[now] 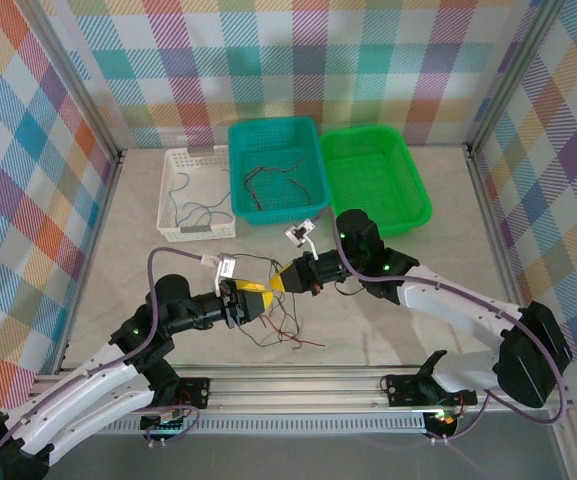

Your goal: Untangle the cables

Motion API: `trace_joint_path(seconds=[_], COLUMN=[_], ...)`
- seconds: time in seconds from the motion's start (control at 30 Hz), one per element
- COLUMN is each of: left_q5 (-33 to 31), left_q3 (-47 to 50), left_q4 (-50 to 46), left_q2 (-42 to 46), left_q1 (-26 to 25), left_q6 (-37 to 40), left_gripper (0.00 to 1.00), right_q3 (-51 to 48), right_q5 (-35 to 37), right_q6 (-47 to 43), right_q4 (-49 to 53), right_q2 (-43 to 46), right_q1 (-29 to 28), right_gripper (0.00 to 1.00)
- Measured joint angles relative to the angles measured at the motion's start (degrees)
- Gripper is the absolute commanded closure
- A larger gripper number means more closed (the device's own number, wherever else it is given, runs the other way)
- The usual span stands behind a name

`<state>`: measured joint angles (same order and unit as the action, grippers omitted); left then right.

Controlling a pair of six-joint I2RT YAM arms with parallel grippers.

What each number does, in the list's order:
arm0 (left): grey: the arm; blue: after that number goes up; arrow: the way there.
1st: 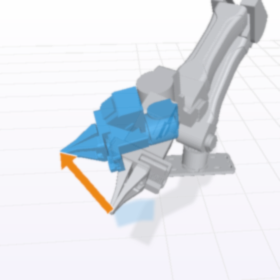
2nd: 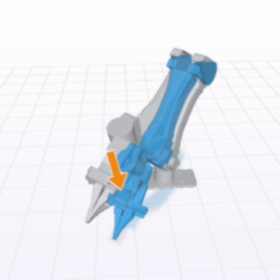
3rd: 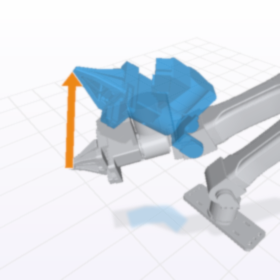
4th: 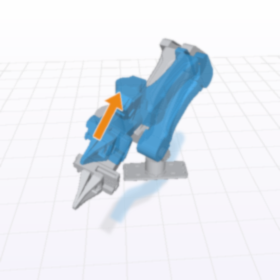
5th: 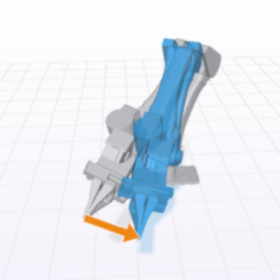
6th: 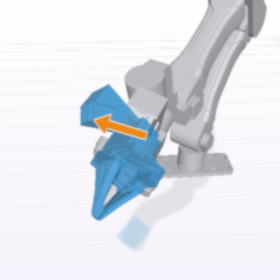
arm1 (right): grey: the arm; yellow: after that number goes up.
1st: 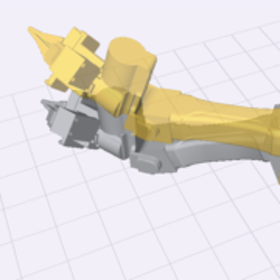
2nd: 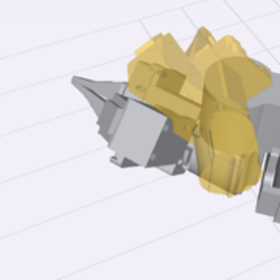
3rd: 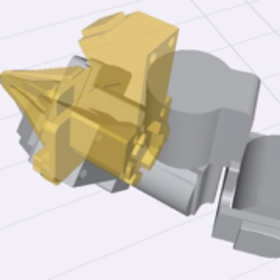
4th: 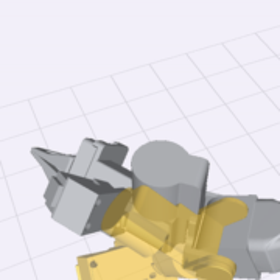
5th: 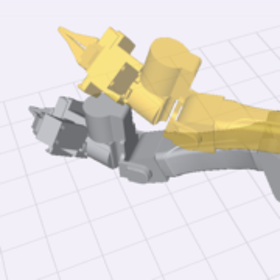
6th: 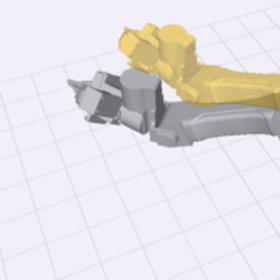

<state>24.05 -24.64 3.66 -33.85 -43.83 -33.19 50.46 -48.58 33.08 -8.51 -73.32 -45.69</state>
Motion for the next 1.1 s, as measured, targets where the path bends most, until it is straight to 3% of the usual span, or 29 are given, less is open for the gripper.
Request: trace_joint_path(seconds=[0.17, 0.47, 0.63, 0.7, 0.87, 1.1], left_q5=[2.45, 3.54, 3.50, 3.32, 1.25, -1.51], left_q3=[0.00, 0.00, -0.04, -0.04, -0.04, -0.04], left_q4=[0.74, 0.98, 0.96, 0.76, -0.42, -0.66], left_q2=[-2.08, -2.19, -3.19, -3.28, -2.51, -1.77], left_q1=[-0.68, -1.51, -1.53, -1.62, -1.79, -1.79], left_q6=[0.02, 0.37, 0.83, 0.90, 1.03, -0.28], left_gripper=[0.51, 0.77, 1.00, 1.00, 1.00, 1.00], right_q3=[0.92, 2.71, 2.71, 2.71, 2.64, 0.85], right_q5=[-0.59, -1.01, -0.98, -0.96, -0.87, -0.74], right_q6=[0.81, 1.03, 1.03, 1.03, 0.76, 0.81], right_q4=[0.74, 1.70, 3.19, 3.65, 4.48, 4.72], right_q2=[-1.60, -2.91, -3.06, -3.06, -2.97, -1.27], right_q1=[0.02, 0.74, 0.81, 0.85, 1.27, 1.81], right_gripper=[1.00, 1.00, 0.91, 0.79, 0.62, 0.59])
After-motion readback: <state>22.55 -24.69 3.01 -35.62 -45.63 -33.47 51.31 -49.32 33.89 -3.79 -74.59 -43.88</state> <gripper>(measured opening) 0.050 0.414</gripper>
